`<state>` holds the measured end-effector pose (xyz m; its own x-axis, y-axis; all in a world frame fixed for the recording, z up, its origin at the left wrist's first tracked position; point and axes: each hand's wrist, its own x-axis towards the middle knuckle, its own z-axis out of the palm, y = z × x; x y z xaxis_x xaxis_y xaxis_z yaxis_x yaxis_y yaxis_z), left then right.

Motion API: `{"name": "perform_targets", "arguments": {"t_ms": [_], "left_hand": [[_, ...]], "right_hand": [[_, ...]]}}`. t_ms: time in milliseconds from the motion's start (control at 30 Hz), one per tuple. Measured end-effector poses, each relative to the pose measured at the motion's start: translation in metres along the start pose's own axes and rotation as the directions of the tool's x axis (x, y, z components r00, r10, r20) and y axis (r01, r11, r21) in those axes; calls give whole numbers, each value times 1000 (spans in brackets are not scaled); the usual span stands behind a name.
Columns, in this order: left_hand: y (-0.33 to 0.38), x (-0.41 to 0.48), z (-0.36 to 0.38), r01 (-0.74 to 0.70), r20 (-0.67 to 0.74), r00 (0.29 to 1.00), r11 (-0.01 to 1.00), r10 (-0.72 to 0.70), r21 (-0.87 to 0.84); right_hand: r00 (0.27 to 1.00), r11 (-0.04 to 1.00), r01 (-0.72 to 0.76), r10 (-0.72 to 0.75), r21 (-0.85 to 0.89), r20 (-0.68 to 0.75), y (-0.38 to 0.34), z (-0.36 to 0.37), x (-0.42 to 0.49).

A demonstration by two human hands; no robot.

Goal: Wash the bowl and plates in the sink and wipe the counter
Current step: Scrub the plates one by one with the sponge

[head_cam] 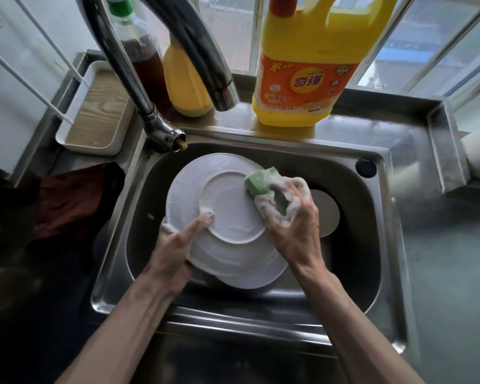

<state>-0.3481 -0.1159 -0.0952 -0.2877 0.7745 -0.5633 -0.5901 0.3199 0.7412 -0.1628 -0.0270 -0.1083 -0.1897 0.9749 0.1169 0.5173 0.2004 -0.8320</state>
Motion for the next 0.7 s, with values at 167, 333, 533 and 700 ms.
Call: {"name": "perform_targets", "arguments": {"t_ms": [167, 333, 533, 700], "left_hand": [[3, 0, 7, 25, -22, 999, 999, -26, -38], [-1, 3, 13, 11, -47, 999, 998, -14, -57], [-2, -2, 7, 75, 41, 997, 992, -71, -99], [-1, -3, 7, -24, 45, 999, 1000, 24, 10]], "right_hand": [[994, 990, 106, -103, -90, 39, 1, -3, -19], [964, 962, 248, -234, -115, 125, -17, 9, -39], [951, 938, 308, -298, -160, 85, -32, 24, -16], [970, 938, 240, -241, -250, 26, -32, 25, 1]]}}
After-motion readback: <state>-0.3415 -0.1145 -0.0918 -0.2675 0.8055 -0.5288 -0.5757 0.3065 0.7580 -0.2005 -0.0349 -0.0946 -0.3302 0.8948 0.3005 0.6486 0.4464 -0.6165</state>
